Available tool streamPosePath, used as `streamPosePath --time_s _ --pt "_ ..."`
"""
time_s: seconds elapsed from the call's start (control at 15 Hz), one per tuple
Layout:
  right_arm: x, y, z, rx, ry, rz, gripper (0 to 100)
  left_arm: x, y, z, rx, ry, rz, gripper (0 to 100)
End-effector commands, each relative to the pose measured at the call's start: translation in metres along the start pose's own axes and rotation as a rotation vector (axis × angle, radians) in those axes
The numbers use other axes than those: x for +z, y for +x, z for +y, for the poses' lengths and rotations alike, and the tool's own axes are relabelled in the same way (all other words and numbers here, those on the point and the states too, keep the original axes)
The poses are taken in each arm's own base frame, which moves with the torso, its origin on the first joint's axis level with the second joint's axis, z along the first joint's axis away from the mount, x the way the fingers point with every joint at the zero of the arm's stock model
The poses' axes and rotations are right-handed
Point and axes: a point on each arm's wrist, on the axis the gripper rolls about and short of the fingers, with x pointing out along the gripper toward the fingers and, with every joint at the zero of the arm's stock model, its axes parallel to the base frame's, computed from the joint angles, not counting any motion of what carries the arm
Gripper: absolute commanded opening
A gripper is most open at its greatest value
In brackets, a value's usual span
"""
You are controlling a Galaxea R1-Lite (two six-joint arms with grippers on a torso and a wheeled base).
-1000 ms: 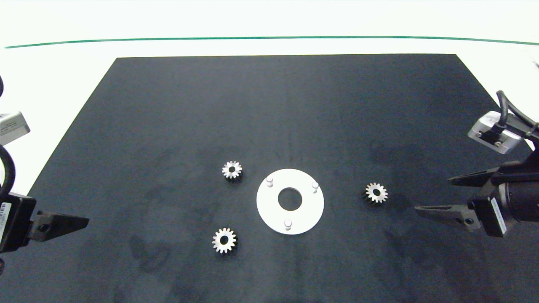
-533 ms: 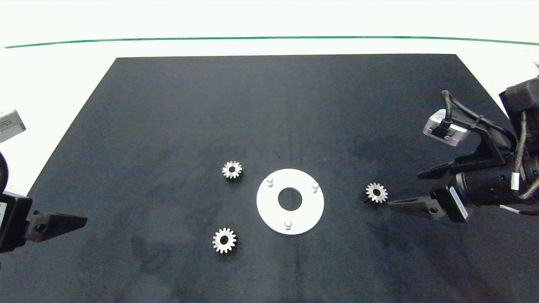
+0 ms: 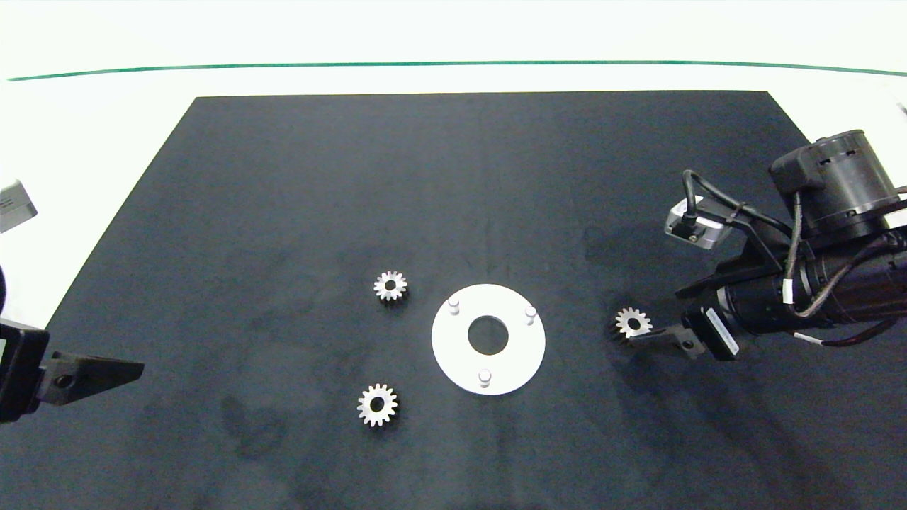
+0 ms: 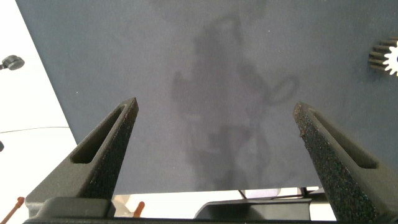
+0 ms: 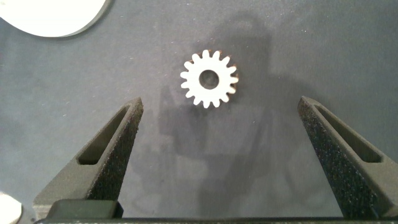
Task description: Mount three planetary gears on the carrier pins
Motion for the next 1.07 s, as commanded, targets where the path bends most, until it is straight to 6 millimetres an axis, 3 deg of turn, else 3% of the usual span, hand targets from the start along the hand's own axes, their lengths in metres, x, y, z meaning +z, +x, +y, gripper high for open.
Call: streamPosePath --time_s 0.07,0.6,1.07 --pt "0.001 0.006 -0.001 -0.016 -0.019 0.021 100 -0.001 -0.001 0.000 0.001 0.000 0.000 100" --pt "0.009 0.018 0.016 -0.047 -0.089 0.052 100 -0.002 -0.004 0.000 0.001 0.001 -0.009 100" --pt "0.016 0.038 0.012 -0.051 -0.085 0.076 100 -0.004 -0.008 0.000 0.001 0.003 -0.022 100"
